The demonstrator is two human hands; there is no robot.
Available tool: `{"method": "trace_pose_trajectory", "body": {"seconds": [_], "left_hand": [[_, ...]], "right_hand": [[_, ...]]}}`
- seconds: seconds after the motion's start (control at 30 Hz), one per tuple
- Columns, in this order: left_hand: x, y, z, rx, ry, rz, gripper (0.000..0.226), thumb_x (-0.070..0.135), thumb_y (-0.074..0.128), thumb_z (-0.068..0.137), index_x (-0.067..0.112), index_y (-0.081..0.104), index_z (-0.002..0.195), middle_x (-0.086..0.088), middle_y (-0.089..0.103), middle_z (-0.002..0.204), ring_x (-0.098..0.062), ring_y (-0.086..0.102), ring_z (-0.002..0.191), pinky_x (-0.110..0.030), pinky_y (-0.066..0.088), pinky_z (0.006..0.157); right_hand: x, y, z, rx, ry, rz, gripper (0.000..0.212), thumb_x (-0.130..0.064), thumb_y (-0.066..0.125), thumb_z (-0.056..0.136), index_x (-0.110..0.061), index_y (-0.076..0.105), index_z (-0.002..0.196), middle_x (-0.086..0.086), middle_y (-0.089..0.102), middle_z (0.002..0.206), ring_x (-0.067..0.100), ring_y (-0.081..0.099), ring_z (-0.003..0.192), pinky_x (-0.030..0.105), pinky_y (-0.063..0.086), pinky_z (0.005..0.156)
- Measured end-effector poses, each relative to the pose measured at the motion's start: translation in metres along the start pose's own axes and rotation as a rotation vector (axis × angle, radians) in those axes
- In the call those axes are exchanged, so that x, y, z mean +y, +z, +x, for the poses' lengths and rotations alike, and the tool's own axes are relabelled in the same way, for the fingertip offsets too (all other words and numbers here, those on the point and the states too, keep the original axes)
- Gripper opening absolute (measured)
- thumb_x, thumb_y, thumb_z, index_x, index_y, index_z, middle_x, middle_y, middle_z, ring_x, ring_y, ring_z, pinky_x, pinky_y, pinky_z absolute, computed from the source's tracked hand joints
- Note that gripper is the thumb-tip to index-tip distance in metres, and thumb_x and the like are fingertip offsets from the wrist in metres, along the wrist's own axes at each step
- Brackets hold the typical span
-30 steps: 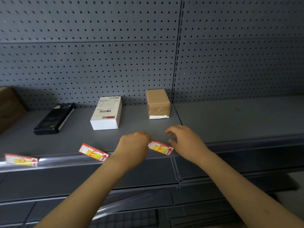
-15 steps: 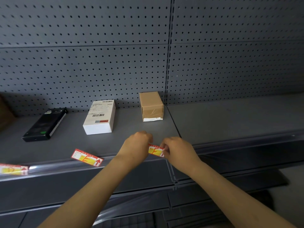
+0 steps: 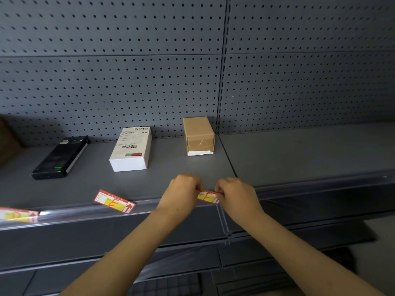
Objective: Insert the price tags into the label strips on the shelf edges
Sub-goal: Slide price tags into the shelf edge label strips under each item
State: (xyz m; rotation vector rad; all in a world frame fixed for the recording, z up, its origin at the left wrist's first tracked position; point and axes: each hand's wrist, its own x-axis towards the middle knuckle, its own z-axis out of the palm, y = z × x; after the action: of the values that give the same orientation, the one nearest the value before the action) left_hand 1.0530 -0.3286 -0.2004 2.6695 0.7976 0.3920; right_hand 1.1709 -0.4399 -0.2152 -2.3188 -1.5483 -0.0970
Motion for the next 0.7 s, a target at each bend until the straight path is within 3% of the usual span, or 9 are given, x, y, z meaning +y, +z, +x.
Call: {"method": "trace_pose_trajectory", "body": {"seconds": [0.37,0.53,0.7], "left_hand": [[-0.0005,0.001,-0.006,0.043,-0.019,-0.059,0.018,0.008,0.06,0.084,0.021,0.072,0.084,0.001,0.071,0.089,-0.02,0.066,0.079,-0.035,0.058,0.074],[-0.0017,0.0028,-0.0079,0.035,-0.042,0.038,0.019,0.013,0.056,0.087,0.024,0.071,0.088,0.003,0.07,0.095,-0.021,0.066,0.084,-0.035,0.056,0.075],[-0.0045,0.0062,-0.0106,0.015,-0.006,0.153,0.02,0.013,0.057,0.091,0.024,0.07,0.101,0.0,0.061,0.106,-0.021,0.062,0.09,-0.028,0.051,0.073]], "right_hand": [[0.0031,-0.0069,0.0037,-0.039,-0.051,-0.005,0.006,-0.015,0.058,0.085,-0.016,0.063,0.087,0.0,0.061,0.093,0.015,0.054,0.086,0.024,0.038,0.063],[0.0026,-0.0063,0.0036,-0.031,-0.114,-0.049,0.012,-0.01,0.054,0.087,-0.013,0.065,0.093,0.003,0.063,0.096,0.019,0.055,0.089,0.027,0.041,0.067],[0.0063,0.0,0.0059,-0.026,-0.201,-0.09,0.013,-0.005,0.063,0.081,-0.014,0.068,0.088,0.002,0.063,0.088,0.019,0.056,0.083,0.031,0.049,0.065]]}}
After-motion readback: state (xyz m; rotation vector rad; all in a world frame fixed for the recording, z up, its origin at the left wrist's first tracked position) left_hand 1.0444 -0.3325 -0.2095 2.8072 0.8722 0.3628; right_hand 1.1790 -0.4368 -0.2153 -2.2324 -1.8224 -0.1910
